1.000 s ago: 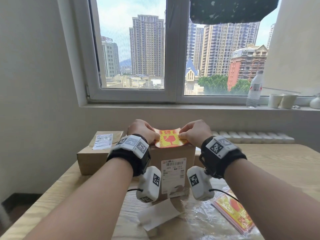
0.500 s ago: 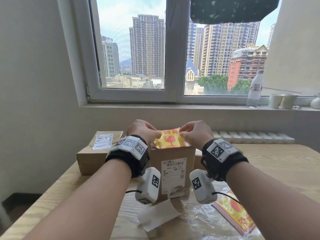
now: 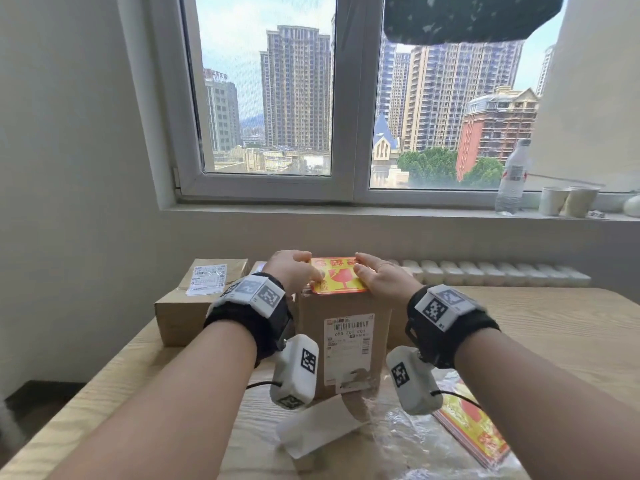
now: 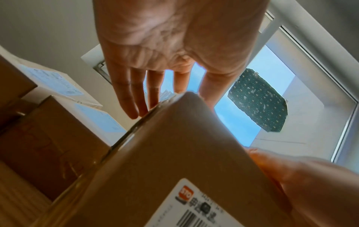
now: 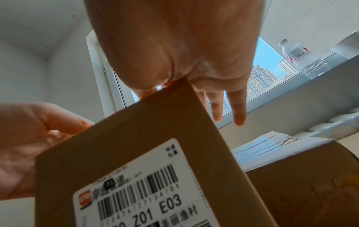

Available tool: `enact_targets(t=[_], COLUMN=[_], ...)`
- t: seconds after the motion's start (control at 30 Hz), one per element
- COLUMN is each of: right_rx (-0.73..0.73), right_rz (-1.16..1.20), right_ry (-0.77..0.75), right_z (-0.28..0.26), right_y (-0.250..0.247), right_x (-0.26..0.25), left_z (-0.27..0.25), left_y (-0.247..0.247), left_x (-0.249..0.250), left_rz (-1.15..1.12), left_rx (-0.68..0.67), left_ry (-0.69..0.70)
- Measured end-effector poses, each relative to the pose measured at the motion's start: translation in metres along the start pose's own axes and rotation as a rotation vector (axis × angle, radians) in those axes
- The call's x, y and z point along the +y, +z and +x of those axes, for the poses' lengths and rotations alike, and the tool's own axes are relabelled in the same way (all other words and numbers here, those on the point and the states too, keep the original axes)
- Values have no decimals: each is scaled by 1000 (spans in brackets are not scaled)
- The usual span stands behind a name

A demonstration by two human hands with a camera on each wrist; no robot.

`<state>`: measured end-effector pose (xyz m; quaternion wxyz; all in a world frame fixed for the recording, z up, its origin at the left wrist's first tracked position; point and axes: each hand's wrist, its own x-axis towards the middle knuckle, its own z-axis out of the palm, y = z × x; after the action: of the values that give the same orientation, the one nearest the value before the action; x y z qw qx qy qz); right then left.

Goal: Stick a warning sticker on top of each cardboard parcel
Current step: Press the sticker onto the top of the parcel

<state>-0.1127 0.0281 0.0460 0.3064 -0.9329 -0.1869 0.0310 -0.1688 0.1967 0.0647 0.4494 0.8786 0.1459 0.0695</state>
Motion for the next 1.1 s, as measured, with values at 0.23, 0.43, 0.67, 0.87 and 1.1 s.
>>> enact_targets(t=[0.23,0.43,0.67,0.87,1.1], right_rx=[48,79,92,132,171], right_rz=[207,375,401,366,418], right_ry=[58,160,124,111,54], right_z=[-8,-14,-21,-47,-74], right_y=[3,5,11,-4,-24], right_x=[5,9,17,-5,-14], left_z=[-12,-16,-31,-39,-55], left_y=[-2,2,7,-5,-14], left_x=[-12,-16,-13,0,17], left_rz=[-33,-280,-420,-366,-332], left_rx=[5,-7,-12,17,28], left_ry=[-8,-122,-163,-89,6])
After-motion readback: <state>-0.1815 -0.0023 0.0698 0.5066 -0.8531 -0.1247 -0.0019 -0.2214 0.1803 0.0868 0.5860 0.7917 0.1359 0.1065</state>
